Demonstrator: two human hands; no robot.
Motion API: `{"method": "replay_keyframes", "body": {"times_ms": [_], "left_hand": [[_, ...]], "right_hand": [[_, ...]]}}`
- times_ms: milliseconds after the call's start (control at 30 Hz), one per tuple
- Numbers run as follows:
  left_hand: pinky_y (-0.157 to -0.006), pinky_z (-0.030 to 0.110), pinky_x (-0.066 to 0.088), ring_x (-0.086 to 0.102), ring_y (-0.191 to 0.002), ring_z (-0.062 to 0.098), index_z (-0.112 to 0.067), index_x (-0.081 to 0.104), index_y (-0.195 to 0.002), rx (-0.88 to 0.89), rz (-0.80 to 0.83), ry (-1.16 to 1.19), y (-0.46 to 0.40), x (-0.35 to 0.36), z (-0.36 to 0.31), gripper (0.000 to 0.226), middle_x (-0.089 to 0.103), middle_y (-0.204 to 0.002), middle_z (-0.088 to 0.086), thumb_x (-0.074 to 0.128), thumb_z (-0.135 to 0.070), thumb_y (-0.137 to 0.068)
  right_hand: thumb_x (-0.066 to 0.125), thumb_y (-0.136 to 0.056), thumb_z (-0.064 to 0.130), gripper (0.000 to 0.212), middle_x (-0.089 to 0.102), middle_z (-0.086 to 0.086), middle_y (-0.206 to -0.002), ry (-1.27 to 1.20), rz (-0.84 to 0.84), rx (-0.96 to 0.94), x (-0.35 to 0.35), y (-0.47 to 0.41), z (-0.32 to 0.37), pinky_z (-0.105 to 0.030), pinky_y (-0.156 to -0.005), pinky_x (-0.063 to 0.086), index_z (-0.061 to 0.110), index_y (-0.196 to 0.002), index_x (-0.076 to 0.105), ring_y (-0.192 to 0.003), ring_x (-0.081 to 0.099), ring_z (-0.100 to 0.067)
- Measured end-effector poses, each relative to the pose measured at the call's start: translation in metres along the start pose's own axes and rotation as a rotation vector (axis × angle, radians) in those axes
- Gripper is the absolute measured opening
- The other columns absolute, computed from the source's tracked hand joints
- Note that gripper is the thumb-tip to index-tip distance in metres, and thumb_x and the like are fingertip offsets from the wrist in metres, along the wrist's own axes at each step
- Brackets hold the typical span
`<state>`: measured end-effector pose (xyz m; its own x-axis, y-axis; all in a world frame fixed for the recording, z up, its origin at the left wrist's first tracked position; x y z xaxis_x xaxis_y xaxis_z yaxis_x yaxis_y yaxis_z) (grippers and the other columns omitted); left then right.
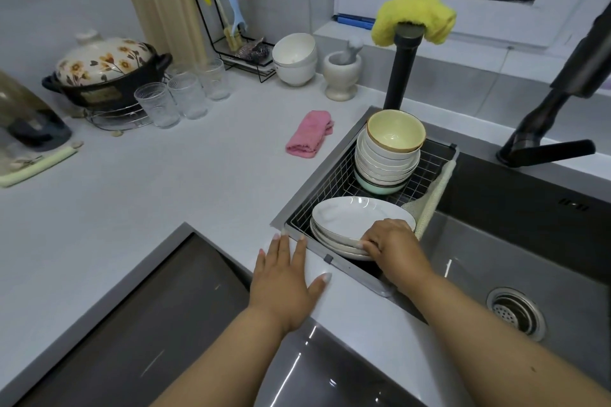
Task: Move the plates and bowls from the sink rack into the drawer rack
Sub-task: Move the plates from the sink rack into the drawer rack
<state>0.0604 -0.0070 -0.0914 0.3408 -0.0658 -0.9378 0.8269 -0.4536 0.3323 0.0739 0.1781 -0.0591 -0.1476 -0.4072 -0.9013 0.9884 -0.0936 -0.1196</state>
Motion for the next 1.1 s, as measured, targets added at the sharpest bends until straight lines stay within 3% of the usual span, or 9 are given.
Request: {"method": "replay_keyframes", "body": {"times_ms": [333, 433, 533, 600, 667, 767, 833, 967, 1100], "left_hand": [[-0.121, 0.041, -0.001, -0.011, -0.148, 0.021, -0.022, -0.001, -0.153, 0.019, -0.017, 0.108, 0.000, -0.007, 0.003, 0.072, -0.005, -0.161, 0.009, 0.018, -0.061, -0.095], [-0.118, 0.036, 0.016, 0.015, -0.145, 0.024, -0.013, 0.024, -0.149, -0.002, -0.150, 0.372, -0.005, -0.029, 0.012, 0.066, 0.023, -0.157, 0.010, 0.030, -0.054, -0.097], [-0.098, 0.027, 0.035, 0.046, -0.122, 0.020, -0.013, 0.044, -0.134, -0.082, -0.275, 0.673, -0.002, -0.062, 0.022, 0.051, 0.051, -0.133, 0.002, 0.035, -0.048, -0.098], [-0.087, 0.031, 0.040, 0.053, -0.102, 0.021, -0.018, 0.054, -0.112, -0.187, -0.204, 1.002, -0.003, -0.068, 0.024, 0.038, 0.057, -0.109, 0.001, 0.034, -0.048, -0.099], [-0.083, 0.037, 0.048, 0.060, -0.088, 0.027, -0.019, 0.049, -0.093, -0.309, -0.140, 1.447, -0.001, -0.070, 0.025, 0.033, 0.055, -0.095, 0.011, 0.034, -0.048, -0.100], [-0.076, 0.043, 0.058, 0.068, -0.086, 0.039, -0.008, 0.043, -0.114, -0.414, 0.011, 1.910, 0.011, -0.071, 0.018, 0.043, 0.057, -0.112, 0.031, 0.039, -0.048, -0.099], [-0.068, 0.043, 0.061, 0.069, -0.086, 0.042, 0.001, 0.043, -0.118, -0.434, 0.081, 2.040, 0.020, -0.074, 0.020, 0.051, 0.057, -0.116, 0.034, 0.043, -0.046, -0.098], [-0.048, 0.037, 0.058, 0.070, -0.063, 0.036, 0.004, 0.046, -0.115, -0.490, 0.082, 2.139, 0.040, -0.078, 0.042, 0.037, 0.061, -0.098, 0.028, 0.048, -0.029, -0.097], [-0.046, 0.037, 0.056, 0.068, -0.067, 0.037, 0.005, 0.048, -0.108, -0.561, 0.012, 2.167, 0.065, -0.080, 0.067, 0.029, 0.061, -0.094, 0.023, 0.036, -0.004, -0.083]], "right_hand": [[0.069, -0.080, 0.020, 0.024, 0.055, -0.004, -0.062, 0.045, -0.287, -0.175, -0.046, -0.016, 0.018, -0.024, -0.065, 0.034, 0.009, -0.062, 0.059, -0.061, 0.049, -0.022], [0.072, -0.081, 0.017, 0.023, 0.056, -0.003, -0.064, 0.019, -0.298, -0.206, -0.060, -0.015, 0.025, -0.023, -0.066, 0.032, 0.009, -0.064, 0.059, -0.065, 0.043, -0.016], [0.070, -0.083, 0.020, 0.021, 0.058, -0.003, -0.066, 0.000, -0.281, -0.241, -0.076, -0.016, 0.041, -0.025, -0.065, 0.033, 0.008, -0.067, 0.062, -0.067, 0.043, -0.015], [0.066, -0.084, 0.025, 0.024, 0.056, -0.003, -0.065, 0.007, -0.274, -0.291, -0.088, -0.017, 0.056, -0.028, -0.062, 0.037, 0.008, -0.068, 0.061, -0.066, 0.044, -0.017], [0.058, -0.086, 0.033, 0.032, 0.054, -0.002, -0.064, 0.017, -0.283, -0.360, -0.100, -0.015, 0.076, -0.028, -0.060, 0.037, 0.008, -0.067, 0.061, -0.063, 0.043, -0.016], [0.049, -0.086, 0.037, 0.036, 0.052, -0.001, -0.062, 0.014, -0.294, -0.475, -0.111, -0.009, 0.111, -0.026, -0.061, 0.031, 0.009, -0.065, 0.059, -0.063, 0.039, -0.013], [0.049, -0.085, 0.036, 0.034, 0.052, -0.001, -0.061, 0.015, -0.301, -0.536, -0.114, -0.005, 0.132, -0.024, -0.061, 0.029, 0.011, -0.063, 0.058, -0.063, 0.036, -0.012], [0.050, -0.085, 0.034, 0.033, 0.054, -0.002, -0.061, 0.013, -0.282, -0.623, -0.115, 0.000, 0.172, -0.017, -0.063, 0.019, 0.011, -0.064, 0.059, -0.064, 0.036, -0.010], [0.049, -0.086, 0.038, 0.034, 0.057, 0.001, -0.065, -0.017, -0.196, -0.669, -0.105, 0.005, 0.206, -0.016, -0.063, 0.021, 0.012, -0.070, 0.064, -0.065, 0.042, -0.010]]}}
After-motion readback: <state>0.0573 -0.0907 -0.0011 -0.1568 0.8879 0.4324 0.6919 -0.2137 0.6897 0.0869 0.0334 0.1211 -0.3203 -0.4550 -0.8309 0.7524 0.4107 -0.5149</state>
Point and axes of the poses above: each hand's wrist, its own y-axis away from the middle knuckle, its own x-axis out of the palm, z = x × y, the point moved 9 cm from there along -y, towards the middle knuckle
